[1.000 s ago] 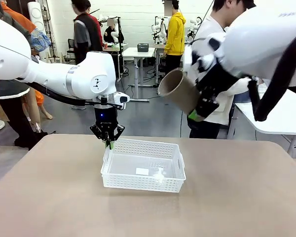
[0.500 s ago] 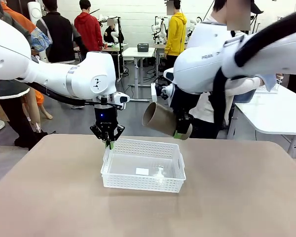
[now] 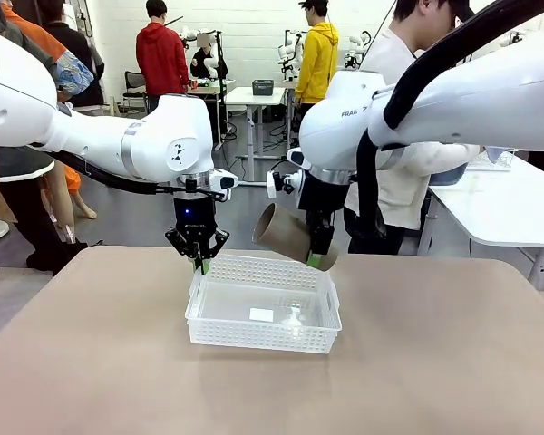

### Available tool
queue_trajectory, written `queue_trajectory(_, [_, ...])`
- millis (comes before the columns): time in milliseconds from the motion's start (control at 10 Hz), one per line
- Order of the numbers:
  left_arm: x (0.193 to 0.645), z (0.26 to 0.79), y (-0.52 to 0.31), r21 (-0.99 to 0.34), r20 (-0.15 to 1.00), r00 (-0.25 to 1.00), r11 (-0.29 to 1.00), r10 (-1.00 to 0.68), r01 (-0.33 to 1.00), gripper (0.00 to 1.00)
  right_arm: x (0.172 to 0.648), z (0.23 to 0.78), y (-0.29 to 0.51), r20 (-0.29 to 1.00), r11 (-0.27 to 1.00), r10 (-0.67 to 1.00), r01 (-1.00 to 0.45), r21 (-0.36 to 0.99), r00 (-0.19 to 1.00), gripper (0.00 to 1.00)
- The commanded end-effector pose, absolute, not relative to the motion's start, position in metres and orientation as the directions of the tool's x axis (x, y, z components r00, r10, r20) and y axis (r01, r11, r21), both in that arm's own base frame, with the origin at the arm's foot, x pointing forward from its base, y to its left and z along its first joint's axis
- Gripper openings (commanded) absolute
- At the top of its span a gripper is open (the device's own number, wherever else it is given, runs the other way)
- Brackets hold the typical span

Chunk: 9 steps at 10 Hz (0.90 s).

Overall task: Clean and organize the cups into the basket.
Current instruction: Pick up the Organizing basket and move it to the center of the table, then pick up the Reusable plastic cup from the right side of the table and place it inside the Organizing basket.

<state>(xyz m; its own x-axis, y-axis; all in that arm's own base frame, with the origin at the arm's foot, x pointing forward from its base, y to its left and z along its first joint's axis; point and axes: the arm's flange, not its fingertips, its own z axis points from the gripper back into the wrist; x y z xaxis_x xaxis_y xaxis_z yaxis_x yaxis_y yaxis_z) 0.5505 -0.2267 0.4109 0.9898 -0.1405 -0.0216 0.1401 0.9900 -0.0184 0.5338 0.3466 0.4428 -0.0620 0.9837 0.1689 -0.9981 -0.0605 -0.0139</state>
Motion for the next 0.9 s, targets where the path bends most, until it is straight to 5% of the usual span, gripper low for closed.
queue_trajectory(0, [0.55,0.412,-0.226,-0.019,-0.02,0.99,0.99,-0.138,0.138,0.0,0.533,0.429,0.361,0.153,-0.037,0.988,-0.999,-0.004,-0.037,0.8])
queue_trajectory(800, [0.55,0.412,-0.226,-0.019,-0.02,0.99,0.99,-0.138,0.138,0.0,0.518,0.368,0.358,0.08,-0.024,0.997,-0.994,0.106,-0.016,0.8])
